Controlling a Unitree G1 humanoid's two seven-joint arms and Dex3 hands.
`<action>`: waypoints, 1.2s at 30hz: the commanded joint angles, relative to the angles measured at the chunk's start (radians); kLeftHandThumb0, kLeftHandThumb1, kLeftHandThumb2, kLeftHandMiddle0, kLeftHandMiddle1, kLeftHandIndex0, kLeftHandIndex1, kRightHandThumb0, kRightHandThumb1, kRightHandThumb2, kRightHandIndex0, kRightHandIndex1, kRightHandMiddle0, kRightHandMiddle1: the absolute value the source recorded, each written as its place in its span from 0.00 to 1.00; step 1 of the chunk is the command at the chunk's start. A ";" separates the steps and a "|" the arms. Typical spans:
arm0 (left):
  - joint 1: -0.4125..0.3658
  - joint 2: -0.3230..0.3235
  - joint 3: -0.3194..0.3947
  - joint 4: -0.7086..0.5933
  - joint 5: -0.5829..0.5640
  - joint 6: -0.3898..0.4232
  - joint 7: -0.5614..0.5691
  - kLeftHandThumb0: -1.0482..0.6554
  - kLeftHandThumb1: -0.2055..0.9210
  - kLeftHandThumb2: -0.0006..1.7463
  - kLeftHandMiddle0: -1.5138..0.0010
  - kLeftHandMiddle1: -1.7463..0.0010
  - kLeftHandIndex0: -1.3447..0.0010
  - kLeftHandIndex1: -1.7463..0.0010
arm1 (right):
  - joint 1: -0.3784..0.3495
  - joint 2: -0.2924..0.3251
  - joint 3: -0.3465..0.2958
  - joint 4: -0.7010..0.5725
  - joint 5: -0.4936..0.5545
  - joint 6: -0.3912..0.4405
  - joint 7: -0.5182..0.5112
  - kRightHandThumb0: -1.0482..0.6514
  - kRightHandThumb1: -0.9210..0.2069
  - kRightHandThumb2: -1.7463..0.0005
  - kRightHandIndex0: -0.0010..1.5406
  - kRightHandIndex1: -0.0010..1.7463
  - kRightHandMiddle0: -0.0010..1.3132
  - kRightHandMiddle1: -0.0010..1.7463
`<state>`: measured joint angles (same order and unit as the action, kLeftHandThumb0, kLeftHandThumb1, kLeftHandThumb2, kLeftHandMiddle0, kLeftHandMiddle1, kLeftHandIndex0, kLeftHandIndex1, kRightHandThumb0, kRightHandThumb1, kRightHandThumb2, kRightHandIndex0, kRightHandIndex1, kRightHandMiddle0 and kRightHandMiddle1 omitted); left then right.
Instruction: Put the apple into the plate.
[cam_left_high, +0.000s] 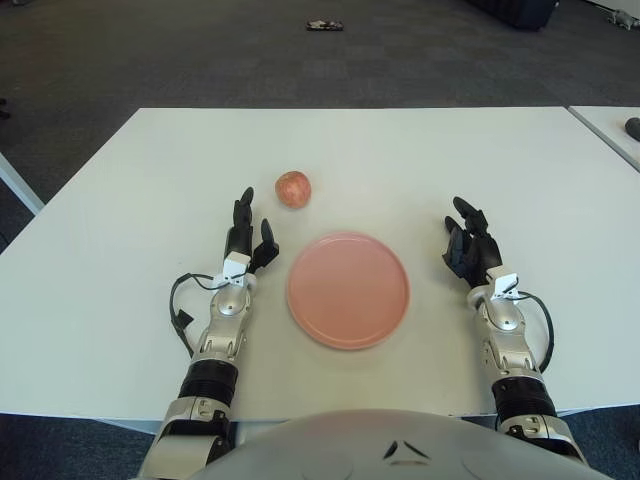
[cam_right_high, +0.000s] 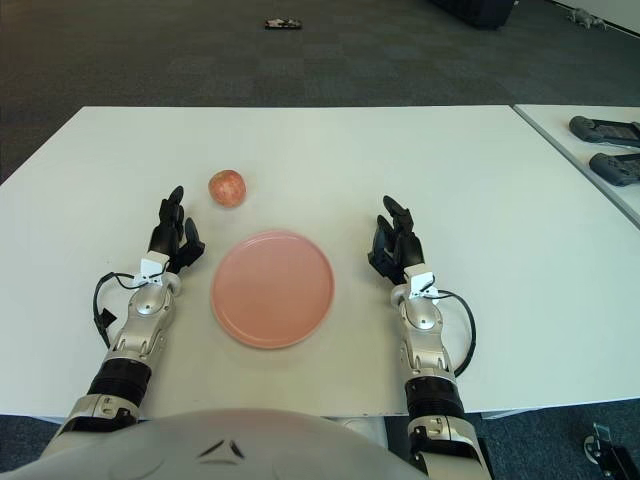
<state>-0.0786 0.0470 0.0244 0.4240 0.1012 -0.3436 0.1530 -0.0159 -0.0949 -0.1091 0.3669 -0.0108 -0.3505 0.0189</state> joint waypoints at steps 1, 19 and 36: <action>0.006 0.006 0.002 0.025 0.005 0.019 -0.005 0.13 1.00 0.56 0.91 1.00 1.00 0.80 | 0.029 0.007 0.005 0.025 0.006 0.036 0.001 0.19 0.00 0.47 0.11 0.00 0.00 0.22; 0.005 0.004 0.003 0.030 0.006 0.007 0.001 0.13 1.00 0.56 0.91 1.00 1.00 0.79 | 0.030 0.008 0.004 0.025 0.009 0.037 0.003 0.19 0.00 0.47 0.11 0.00 0.00 0.22; 0.012 0.024 0.027 -0.134 0.010 0.038 0.012 0.12 1.00 0.54 0.91 1.00 1.00 0.77 | 0.026 0.009 0.003 0.030 0.010 0.032 0.003 0.20 0.00 0.48 0.11 0.00 0.00 0.22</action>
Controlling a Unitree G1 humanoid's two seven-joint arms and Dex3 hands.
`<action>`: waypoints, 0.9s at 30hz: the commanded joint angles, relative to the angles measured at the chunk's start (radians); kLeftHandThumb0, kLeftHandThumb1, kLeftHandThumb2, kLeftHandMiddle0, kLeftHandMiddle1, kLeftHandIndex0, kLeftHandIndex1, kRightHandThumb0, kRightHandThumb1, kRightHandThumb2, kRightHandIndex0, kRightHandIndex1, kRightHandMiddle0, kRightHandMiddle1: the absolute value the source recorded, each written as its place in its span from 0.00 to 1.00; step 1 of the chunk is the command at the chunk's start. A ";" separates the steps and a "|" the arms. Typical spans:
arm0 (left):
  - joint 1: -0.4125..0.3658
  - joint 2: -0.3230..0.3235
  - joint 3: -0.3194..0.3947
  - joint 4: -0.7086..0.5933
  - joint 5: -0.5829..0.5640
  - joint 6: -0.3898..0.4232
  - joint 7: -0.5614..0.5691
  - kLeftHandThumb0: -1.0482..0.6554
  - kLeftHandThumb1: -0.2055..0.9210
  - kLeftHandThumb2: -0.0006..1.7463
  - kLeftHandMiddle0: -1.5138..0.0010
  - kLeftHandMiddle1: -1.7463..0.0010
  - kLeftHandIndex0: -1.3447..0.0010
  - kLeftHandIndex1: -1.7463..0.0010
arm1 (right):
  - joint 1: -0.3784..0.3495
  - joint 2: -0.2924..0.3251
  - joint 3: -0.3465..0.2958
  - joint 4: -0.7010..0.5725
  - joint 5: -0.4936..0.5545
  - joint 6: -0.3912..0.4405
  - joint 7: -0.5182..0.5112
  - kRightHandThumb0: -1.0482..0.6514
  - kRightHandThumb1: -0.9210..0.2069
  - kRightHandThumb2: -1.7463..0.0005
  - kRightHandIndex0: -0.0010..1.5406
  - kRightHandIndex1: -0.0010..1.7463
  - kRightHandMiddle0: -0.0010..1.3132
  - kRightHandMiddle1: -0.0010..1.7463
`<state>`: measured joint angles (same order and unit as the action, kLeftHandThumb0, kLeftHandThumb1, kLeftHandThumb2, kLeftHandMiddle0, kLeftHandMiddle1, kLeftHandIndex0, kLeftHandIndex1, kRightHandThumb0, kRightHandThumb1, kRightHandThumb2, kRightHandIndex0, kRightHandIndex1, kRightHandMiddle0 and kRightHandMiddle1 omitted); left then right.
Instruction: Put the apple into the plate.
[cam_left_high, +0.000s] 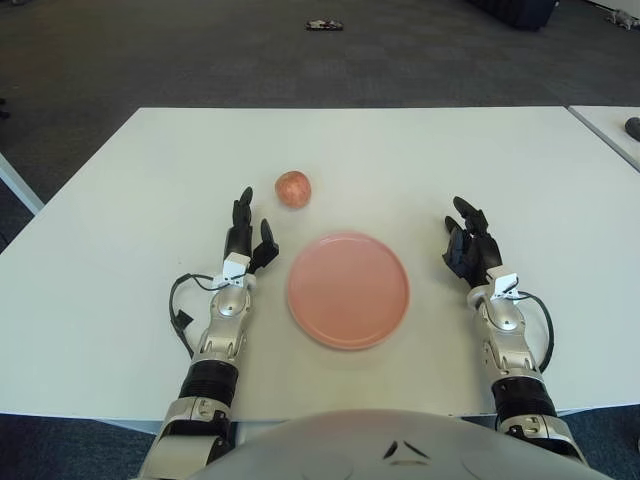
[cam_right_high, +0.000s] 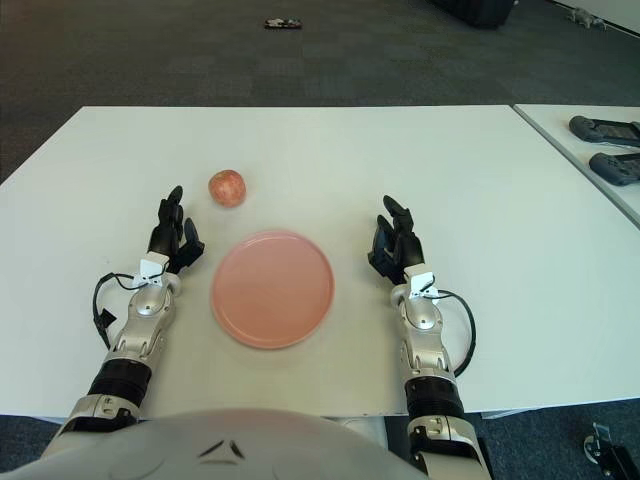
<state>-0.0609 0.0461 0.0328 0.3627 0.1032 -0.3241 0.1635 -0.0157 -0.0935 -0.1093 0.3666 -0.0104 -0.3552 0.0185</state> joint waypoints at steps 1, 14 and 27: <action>0.007 0.042 0.025 -0.125 0.014 0.025 -0.005 0.11 1.00 0.54 0.91 1.00 1.00 0.77 | 0.024 0.008 0.004 0.033 0.009 0.036 0.003 0.20 0.00 0.48 0.11 0.00 0.00 0.22; -0.114 0.213 0.072 -0.088 0.066 -0.132 -0.037 0.09 1.00 0.42 0.99 1.00 1.00 0.85 | -0.006 0.013 0.014 0.077 -0.003 0.021 -0.006 0.19 0.00 0.47 0.11 0.00 0.00 0.22; -0.292 0.280 0.051 0.030 0.036 -0.149 -0.147 0.00 1.00 0.42 1.00 1.00 1.00 0.99 | -0.024 0.012 0.024 0.092 -0.012 0.040 -0.014 0.20 0.00 0.47 0.11 0.00 0.00 0.21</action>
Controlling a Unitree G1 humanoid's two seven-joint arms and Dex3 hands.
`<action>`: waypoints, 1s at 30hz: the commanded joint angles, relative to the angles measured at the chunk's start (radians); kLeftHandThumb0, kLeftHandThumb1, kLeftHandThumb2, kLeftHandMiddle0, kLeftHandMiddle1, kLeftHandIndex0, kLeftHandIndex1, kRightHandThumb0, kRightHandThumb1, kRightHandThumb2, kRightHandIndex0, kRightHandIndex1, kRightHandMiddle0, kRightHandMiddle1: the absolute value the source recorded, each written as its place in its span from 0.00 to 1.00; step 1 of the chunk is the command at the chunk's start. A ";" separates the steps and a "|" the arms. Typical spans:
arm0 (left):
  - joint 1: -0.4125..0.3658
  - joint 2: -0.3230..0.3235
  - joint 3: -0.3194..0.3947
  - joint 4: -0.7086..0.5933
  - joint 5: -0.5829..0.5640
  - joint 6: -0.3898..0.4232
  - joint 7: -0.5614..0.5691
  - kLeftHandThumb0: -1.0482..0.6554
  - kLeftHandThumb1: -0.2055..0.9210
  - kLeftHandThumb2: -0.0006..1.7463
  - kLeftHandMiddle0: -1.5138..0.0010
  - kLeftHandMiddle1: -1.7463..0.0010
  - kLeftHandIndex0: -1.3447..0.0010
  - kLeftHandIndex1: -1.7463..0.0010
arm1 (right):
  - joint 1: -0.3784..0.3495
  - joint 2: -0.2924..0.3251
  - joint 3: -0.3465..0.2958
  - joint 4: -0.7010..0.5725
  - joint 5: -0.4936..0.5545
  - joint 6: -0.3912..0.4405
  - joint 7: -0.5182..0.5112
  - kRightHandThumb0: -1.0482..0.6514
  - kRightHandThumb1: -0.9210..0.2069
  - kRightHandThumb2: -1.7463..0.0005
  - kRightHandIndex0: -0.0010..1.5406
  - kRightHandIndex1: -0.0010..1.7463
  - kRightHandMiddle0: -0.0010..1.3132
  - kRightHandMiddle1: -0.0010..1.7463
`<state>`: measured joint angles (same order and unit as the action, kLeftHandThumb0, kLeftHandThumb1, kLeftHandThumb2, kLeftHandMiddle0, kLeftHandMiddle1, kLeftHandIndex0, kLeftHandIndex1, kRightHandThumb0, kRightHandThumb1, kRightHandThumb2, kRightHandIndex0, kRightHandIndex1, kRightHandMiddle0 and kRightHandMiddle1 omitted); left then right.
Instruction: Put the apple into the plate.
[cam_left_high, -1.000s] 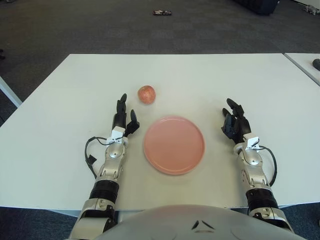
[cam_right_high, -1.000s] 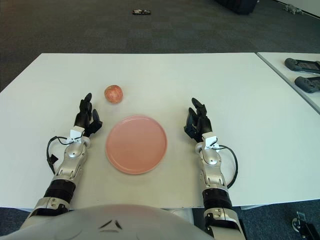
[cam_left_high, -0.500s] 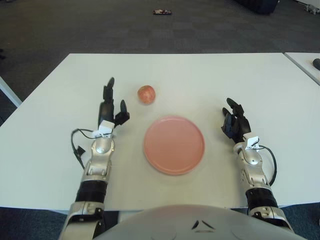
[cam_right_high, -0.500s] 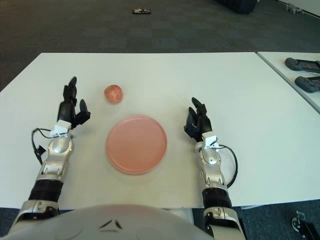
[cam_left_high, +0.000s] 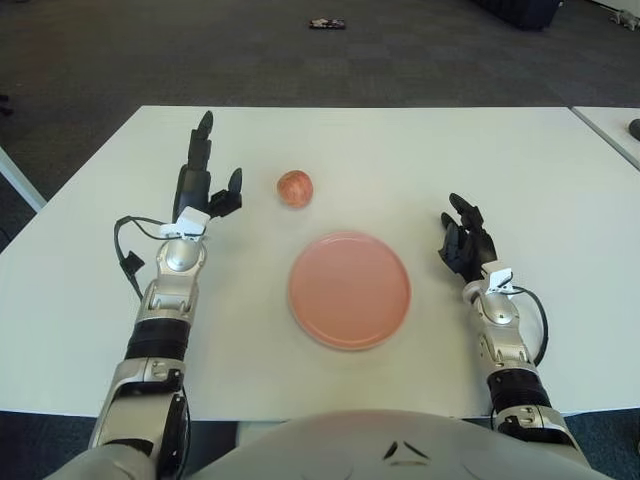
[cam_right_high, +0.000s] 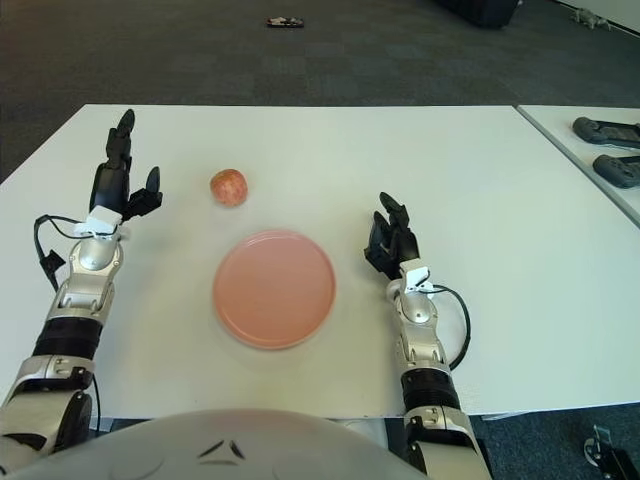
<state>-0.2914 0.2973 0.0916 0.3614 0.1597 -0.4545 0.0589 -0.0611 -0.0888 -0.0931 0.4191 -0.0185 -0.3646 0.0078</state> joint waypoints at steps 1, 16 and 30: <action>-0.074 0.032 -0.008 0.039 -0.026 -0.023 -0.056 0.00 1.00 0.42 1.00 1.00 1.00 0.99 | 0.020 0.007 0.009 0.039 -0.005 0.051 -0.005 0.20 0.00 0.47 0.11 0.00 0.00 0.21; -0.253 0.072 -0.064 0.133 -0.004 -0.024 -0.174 0.00 1.00 0.16 1.00 1.00 1.00 1.00 | 0.006 0.011 0.013 0.043 -0.004 0.064 -0.015 0.21 0.00 0.47 0.11 0.00 0.00 0.22; -0.544 0.151 -0.192 0.440 0.022 -0.066 -0.500 0.00 0.90 0.02 1.00 1.00 0.96 0.98 | 0.003 0.013 0.030 0.031 -0.039 0.081 -0.062 0.19 0.00 0.52 0.10 0.00 0.00 0.21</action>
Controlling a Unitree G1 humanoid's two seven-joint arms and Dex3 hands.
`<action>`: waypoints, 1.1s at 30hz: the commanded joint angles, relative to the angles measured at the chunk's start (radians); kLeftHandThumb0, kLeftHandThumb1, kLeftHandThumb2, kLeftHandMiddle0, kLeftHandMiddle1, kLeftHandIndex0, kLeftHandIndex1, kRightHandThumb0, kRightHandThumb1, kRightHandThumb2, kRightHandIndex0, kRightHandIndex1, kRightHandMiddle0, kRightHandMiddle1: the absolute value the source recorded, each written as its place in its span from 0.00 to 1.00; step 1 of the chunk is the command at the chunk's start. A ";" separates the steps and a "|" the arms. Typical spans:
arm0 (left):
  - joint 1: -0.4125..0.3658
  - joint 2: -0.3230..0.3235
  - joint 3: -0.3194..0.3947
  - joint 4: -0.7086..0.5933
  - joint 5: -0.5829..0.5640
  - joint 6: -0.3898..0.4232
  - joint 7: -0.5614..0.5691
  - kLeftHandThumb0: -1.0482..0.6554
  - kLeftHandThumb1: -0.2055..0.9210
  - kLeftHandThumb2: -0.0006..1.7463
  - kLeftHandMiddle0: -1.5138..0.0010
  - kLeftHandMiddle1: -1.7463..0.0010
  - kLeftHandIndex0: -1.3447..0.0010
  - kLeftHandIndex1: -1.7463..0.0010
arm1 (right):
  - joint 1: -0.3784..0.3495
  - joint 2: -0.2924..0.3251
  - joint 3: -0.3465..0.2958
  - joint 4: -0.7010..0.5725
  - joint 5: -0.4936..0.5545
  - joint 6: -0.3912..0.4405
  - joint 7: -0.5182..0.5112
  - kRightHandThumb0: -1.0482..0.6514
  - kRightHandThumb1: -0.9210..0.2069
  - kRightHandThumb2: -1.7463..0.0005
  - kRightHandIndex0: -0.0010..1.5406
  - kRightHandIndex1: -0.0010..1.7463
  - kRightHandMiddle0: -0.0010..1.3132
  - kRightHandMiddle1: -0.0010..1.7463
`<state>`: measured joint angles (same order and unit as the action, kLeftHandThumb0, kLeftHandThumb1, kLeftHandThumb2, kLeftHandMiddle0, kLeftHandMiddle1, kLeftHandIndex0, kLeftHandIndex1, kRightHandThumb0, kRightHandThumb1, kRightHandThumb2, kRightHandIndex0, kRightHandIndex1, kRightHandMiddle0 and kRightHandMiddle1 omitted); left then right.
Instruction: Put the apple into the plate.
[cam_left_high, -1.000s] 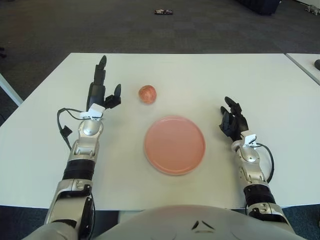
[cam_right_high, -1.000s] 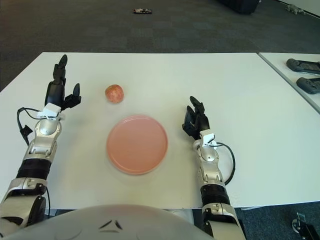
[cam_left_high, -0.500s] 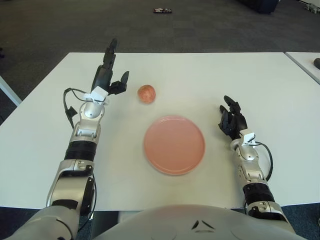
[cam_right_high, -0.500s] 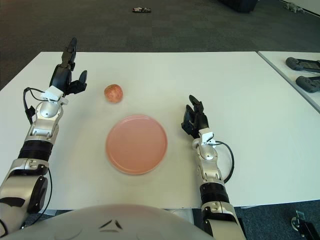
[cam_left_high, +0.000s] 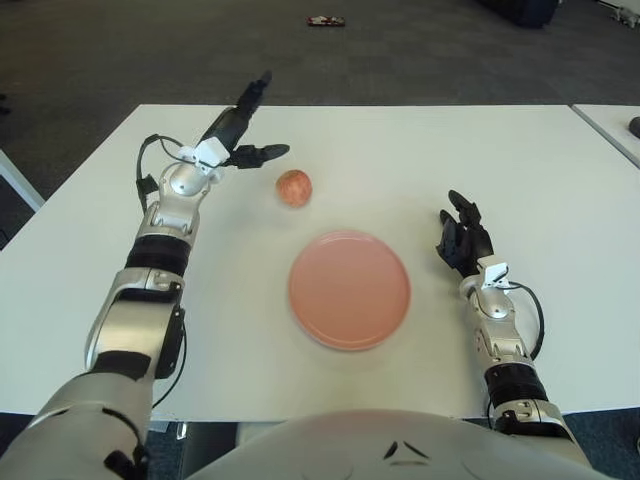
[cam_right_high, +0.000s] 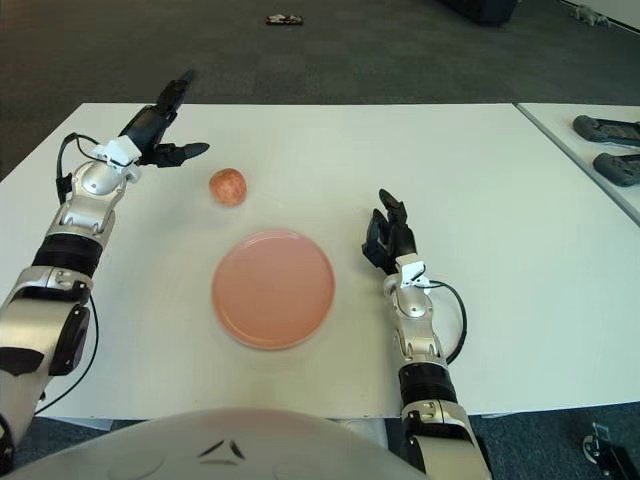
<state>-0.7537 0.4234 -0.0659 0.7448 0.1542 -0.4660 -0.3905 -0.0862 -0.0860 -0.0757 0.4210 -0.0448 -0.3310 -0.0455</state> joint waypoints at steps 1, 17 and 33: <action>-0.094 0.031 -0.049 0.074 0.047 -0.074 -0.052 0.00 0.90 0.02 1.00 1.00 0.96 0.98 | 0.030 0.012 0.012 0.027 -0.015 0.049 -0.012 0.19 0.00 0.53 0.10 0.00 0.00 0.22; -0.278 0.037 -0.245 0.289 0.282 -0.116 -0.059 0.00 0.87 0.01 1.00 1.00 1.00 0.98 | 0.042 0.029 0.014 0.016 -0.013 0.045 -0.036 0.21 0.00 0.55 0.12 0.01 0.00 0.24; -0.384 0.051 -0.441 0.338 0.484 -0.139 -0.166 0.02 0.88 0.01 1.00 1.00 1.00 0.98 | 0.043 0.038 0.017 0.015 -0.017 0.051 -0.058 0.21 0.00 0.56 0.12 0.01 0.00 0.24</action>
<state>-1.0976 0.4662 -0.4714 1.0823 0.6024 -0.5995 -0.5392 -0.0778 -0.0602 -0.0651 0.4050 -0.0592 -0.3267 -0.1046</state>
